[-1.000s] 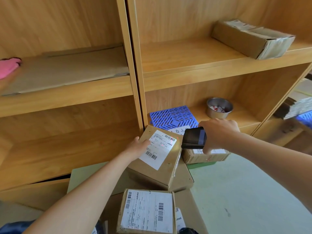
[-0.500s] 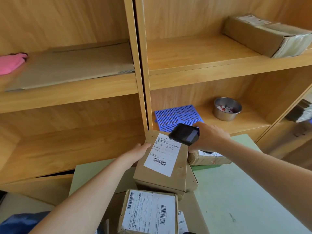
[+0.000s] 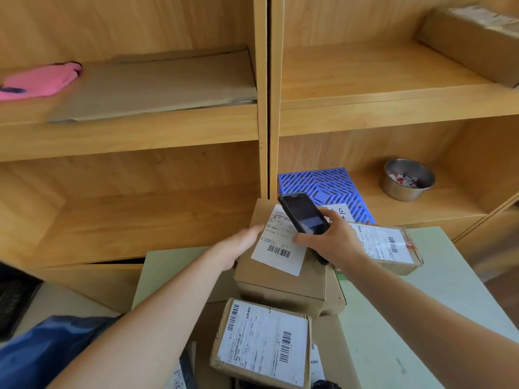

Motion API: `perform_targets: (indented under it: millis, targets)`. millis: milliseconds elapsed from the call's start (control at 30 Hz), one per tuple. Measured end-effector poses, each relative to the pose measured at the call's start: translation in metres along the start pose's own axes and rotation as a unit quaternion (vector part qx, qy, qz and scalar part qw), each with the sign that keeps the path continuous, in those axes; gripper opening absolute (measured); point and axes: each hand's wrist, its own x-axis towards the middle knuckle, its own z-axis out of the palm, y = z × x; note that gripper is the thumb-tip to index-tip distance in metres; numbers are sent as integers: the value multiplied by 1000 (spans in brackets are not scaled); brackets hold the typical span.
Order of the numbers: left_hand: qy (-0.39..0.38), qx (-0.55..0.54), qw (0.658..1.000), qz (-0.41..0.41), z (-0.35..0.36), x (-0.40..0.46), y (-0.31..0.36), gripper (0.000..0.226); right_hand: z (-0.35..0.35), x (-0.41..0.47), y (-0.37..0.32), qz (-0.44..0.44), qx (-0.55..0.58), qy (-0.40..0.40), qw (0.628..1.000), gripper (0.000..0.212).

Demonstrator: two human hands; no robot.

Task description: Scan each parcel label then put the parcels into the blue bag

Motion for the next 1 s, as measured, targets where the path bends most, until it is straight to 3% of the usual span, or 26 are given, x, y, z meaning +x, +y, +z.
perform_targets:
  millis: [167,300,567,833,1000]
  targets:
    - [14,-46,998,43,-40,-21,-13,52,22,-13,-39,-39,-33,-23,998,72]
    - [57,-75,994,50,-86,-37,-39,53,61,-30,-72,-77,-42,-38,995,80]
    - [142,-188,967,101,-178,-70,-113,31,150,-62,-157,-170,-91,-70,979,83]
    - [255,-297,917,72,-276,-98,-226,28,282,-101,-236,-262,-145,-136,944,87]
    - [293,-335,895,35,-326,-117,-317,38,369,-136,-269,-291,-175,-206,918,90]
